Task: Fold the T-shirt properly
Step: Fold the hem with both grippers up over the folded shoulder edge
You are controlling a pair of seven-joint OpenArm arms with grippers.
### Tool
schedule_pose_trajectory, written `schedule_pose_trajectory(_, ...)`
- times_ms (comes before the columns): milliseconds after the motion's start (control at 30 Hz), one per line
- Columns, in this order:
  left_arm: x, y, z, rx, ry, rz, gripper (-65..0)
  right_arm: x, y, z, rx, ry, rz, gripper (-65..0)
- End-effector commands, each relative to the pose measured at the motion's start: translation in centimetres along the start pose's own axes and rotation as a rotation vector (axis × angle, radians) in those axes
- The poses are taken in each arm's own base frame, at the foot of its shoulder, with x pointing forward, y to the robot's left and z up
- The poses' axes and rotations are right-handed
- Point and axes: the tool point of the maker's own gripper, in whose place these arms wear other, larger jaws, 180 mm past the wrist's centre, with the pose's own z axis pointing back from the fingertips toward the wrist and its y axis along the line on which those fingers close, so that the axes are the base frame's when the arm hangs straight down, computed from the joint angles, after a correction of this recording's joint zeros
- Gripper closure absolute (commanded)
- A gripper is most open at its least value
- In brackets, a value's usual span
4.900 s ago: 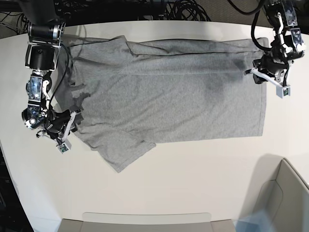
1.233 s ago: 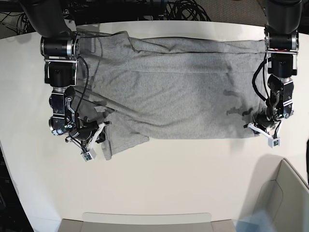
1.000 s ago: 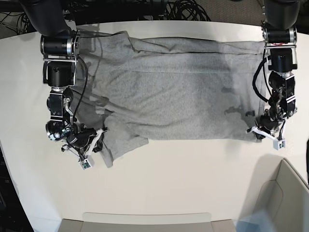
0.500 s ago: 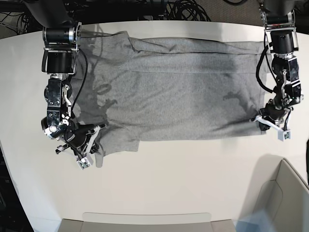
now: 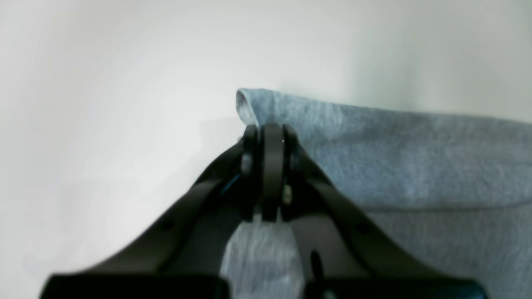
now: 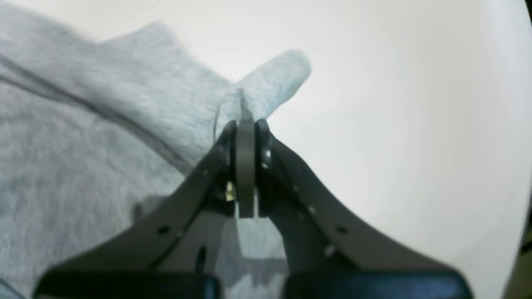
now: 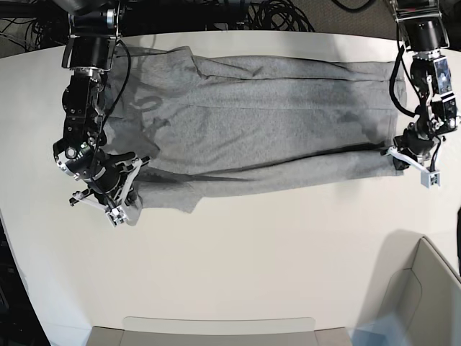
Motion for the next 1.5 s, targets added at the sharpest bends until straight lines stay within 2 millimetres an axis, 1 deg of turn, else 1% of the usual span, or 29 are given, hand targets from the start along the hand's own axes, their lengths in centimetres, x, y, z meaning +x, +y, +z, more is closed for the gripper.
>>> schedule_pose_trajectory(0,2.0,0.2,0.8,0.003,-0.048,-0.025,0.0,1.5,-1.1,1.0,-0.03,-0.048,0.004,0.0)
schedule_pose_trajectory(100,0.7,0.0,1.3,0.0,-0.01,-0.045,0.0,0.8,-1.1,2.2,-0.053,-0.038,0.007,0.0)
schedule_pose_trajectory(167,0.3,0.0,1.8,0.003,-0.005,-0.047,0.0,0.3,-0.7,2.7,-0.054,-0.031,0.014,0.0)
schedule_pose_trajectory(300,-0.3,0.8,3.2,0.022,-0.014,-0.052,0.0,-1.0,0.2,3.7,-0.051,-0.016,0.024,0.0)
schedule_pose_trajectory(367,-0.6,1.1,3.8,0.03,-0.007,-0.06,0.0,-1.5,0.1,4.3,-0.065,-0.014,0.019,0.0)
schedule_pose_trajectory(433,-1.1,1.4,4.4,0.039,0.015,-0.062,0.0,-1.9,0.1,4.9,-0.072,-0.015,0.017,0.0)
schedule_pose_trajectory(500,-1.2,1.6,4.8,0.045,0.028,-0.061,0.0,-2.3,0.6,5.5,-0.072,-0.014,0.022,0.0)
schedule_pose_trajectory(567,-1.7,1.9,5.2,0.053,0.045,-0.064,0.0,-2.5,1.1,6.2,-0.072,-0.015,0.031,0.0)
schedule_pose_trajectory(800,-2.8,1.1,6.6,0.045,0.062,-0.116,0.0,-3.5,2.5,8.0,-0.065,-0.012,0.056,0.0)
schedule_pose_trajectory(933,-3.9,1.2,6.9,0.048,0.087,-0.123,0.0,-4.4,3.3,8.6,-0.054,0.004,0.059,0.0)
schedule_pose_trajectory(1067,-4.9,1.5,7.1,0.052,0.11,-0.125,0.0,-5.3,1.9,9.2,-0.084,0.013,0.014,0.0)
schedule_pose_trajectory(1167,-5.6,1.7,7.2,0.055,0.128,-0.127,0.0,-6.0,1.9,9.8,-0.051,-0.008,-0.055,0.0)
schedule_pose_trajectory(1267,-6.4,1.8,7.4,0.058,0.147,-0.129,0.0,-6.9,1.5,10.5,-0.045,-0.009,-0.107,0.0)
schedule_pose_trajectory(1333,-6.5,1.8,7.7,0.059,0.145,-0.135,0.0,-7.8,1.4,10.9,-0.032,0.007,-0.087,0.0)
schedule_pose_trajectory(1467,-5.7,2.4,9.2,0.082,0.107,-0.137,0.0,-9.1,1.6,11.4,-0.016,0.038,-0.068,0.0)
